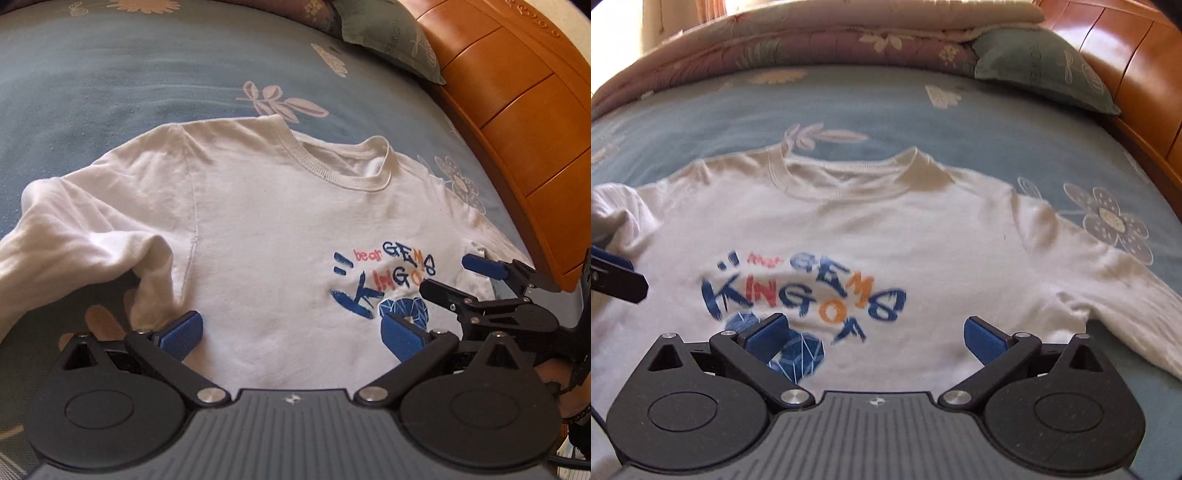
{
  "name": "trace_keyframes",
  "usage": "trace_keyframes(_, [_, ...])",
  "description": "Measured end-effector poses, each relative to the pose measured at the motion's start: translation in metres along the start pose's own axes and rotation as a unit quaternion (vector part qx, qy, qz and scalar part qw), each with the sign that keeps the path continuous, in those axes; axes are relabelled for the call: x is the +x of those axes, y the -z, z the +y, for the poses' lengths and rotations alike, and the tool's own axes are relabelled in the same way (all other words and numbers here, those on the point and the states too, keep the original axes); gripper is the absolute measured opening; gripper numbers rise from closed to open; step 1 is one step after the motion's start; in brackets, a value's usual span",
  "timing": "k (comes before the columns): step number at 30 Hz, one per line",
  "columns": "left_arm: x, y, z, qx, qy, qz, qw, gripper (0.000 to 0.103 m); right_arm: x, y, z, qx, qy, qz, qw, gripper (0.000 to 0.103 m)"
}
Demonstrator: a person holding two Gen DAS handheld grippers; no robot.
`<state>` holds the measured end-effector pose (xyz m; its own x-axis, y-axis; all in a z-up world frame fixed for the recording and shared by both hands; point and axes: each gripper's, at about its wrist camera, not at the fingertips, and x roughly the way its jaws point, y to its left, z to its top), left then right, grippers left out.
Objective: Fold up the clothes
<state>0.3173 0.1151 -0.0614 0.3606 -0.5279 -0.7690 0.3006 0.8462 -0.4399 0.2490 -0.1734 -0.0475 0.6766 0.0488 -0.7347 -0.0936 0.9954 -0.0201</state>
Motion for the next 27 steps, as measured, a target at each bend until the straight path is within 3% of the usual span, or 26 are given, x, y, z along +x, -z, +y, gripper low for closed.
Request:
trace_keyframes(5, [0.003, -0.001, 0.009, -0.050, -0.005, -0.007, 0.9987, 0.102, 0.034, -0.048, -0.019, -0.004, -0.016, -0.042, 0.999, 0.103])
trace_keyframes(10, [0.003, -0.003, 0.013, -0.080, -0.011, -0.021, 0.9965, 0.102, 0.094, -0.087, -0.032, -0.014, -0.077, -0.029, 0.997, 0.103])
trace_keyframes(14, [0.005, -0.002, 0.011, -0.092, -0.021, -0.028, 0.9952, 0.102, 0.133, -0.100, -0.031, -0.039, -0.084, -0.017, 0.996, 0.103])
trace_keyframes(18, [0.005, -0.004, 0.009, -0.102, -0.031, -0.029, 0.9939, 0.102, 0.133, -0.110, -0.031, -0.060, -0.089, -0.014, 0.994, 0.103])
trace_keyframes(23, [0.006, -0.005, 0.006, -0.100, -0.042, -0.024, 0.9938, 0.102, 0.093, -0.098, -0.054, -0.031, -0.051, -0.027, 0.998, 0.103])
trace_keyframes(27, [0.008, -0.005, 0.004, -0.097, -0.050, -0.020, 0.9938, 0.102, 0.113, -0.081, -0.071, -0.007, -0.034, 0.005, 0.999, 0.103])
